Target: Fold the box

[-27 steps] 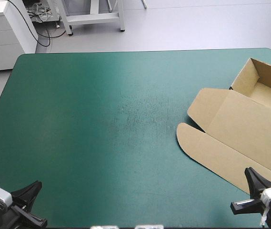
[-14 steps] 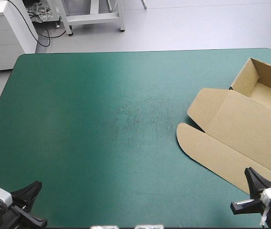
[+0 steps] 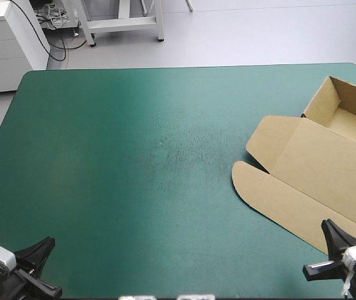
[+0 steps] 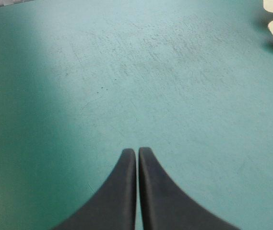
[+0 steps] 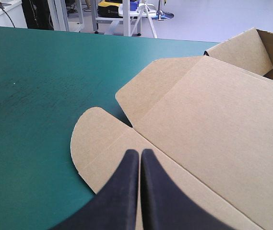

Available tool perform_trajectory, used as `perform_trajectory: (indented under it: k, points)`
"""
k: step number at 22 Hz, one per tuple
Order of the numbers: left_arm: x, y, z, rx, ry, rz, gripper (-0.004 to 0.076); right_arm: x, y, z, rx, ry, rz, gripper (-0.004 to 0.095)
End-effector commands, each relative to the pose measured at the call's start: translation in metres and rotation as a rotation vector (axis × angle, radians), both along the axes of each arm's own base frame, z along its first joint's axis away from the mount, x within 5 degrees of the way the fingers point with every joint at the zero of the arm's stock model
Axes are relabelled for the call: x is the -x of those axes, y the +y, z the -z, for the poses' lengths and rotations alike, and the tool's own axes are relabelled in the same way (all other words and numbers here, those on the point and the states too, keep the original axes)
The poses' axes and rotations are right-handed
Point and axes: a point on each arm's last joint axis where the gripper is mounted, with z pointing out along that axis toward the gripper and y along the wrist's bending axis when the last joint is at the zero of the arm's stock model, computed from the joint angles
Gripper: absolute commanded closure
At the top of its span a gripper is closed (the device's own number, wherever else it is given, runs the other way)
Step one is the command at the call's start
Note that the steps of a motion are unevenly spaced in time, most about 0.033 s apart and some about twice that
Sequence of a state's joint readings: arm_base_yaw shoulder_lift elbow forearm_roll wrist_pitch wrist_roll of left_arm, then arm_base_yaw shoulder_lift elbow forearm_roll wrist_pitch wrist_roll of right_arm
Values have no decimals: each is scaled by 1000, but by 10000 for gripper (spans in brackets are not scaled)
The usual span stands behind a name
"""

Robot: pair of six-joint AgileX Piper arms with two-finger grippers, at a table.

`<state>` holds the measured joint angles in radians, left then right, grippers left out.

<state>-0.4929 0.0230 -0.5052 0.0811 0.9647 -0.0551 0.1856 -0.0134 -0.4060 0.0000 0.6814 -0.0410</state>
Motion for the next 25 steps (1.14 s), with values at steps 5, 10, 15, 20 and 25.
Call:
perform_trajectory:
  k: [5,10,15,20,25]
  points:
    - [-2,-1,-12,33,-68,7,731,6,-1,-14,-20,-122,-2,918]
    - [-2,-1,-12,33,-68,7,731,6,-1,-14,-20,-122,-2,929]
    - [-2,-1,-12,33,-68,7,731,6,-1,-14,-20,-122,-2,929]
    - [-2,-1,-12,33,-68,7,731,6,-1,-14,-20,-122,-2,929]
    - [-2,-1,-12,19,-75,14,731,6,-1,-14,-20,-122,-2,929]
